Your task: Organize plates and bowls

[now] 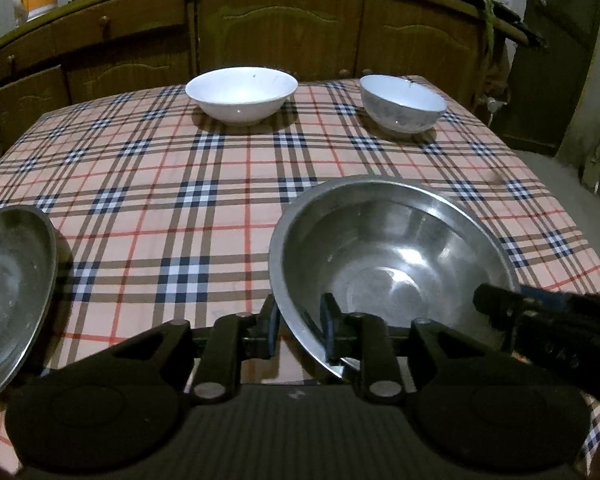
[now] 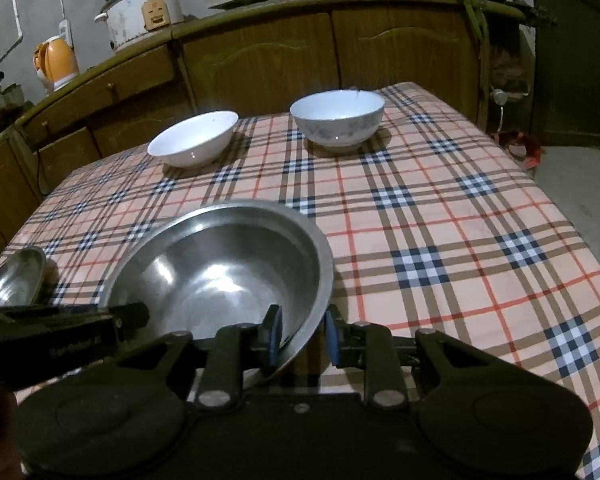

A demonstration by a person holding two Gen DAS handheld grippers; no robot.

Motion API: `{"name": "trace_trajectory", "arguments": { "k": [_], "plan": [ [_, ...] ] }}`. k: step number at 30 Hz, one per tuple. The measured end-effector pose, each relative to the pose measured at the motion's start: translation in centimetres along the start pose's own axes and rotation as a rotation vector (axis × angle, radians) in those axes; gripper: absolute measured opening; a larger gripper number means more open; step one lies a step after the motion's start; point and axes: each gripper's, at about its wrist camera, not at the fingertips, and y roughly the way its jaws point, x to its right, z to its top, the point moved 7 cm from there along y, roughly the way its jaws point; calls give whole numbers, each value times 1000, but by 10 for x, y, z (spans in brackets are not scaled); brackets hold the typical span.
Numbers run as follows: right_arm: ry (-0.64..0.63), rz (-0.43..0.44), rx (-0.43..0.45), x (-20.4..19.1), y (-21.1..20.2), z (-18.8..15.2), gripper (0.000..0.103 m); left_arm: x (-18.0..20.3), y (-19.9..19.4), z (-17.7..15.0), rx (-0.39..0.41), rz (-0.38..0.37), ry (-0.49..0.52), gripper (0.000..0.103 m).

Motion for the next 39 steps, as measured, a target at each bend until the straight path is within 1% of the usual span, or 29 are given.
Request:
{"name": "trace_trajectory", "arguments": {
  "k": [1,3,4,5,8,11,14,17,19,26,28,39],
  "plan": [
    [-2,-6,3,1,0,1,30,-1,0,0,0,2,-2,26],
    [-4,-14,12,2,-2,4,31,-3,-1,1,4,7,-4,36],
    [-4,-19,16,3,-3,5,33,-5,-3,2,8,11,-6,47],
    [-2,-21,18,3,-4,7,33,-7,-4,3,12,16,-10,55],
    [0,-28,31,5,-7,12,35,-12,-9,7,26,23,-13,61],
    [-6,-32,53,4,-11,20,38,-17,-13,13,39,35,-10,66],
    [-10,-26,65,1,-13,28,39,-22,-16,19,49,48,-13,67],
    [-16,-14,70,-4,-12,35,43,-26,-18,26,60,55,-17,67],
    [-19,-6,74,-8,-11,40,48,-29,-19,30,64,57,-20,67],
    [-38,17,79,-23,-6,52,52,-37,-17,40,67,68,-22,68],
    [-42,26,81,-27,-4,55,58,-39,-16,43,70,73,-24,68],
    [-50,55,69,-39,16,66,61,-54,-3,56,67,88,-43,69]
  ]
}}
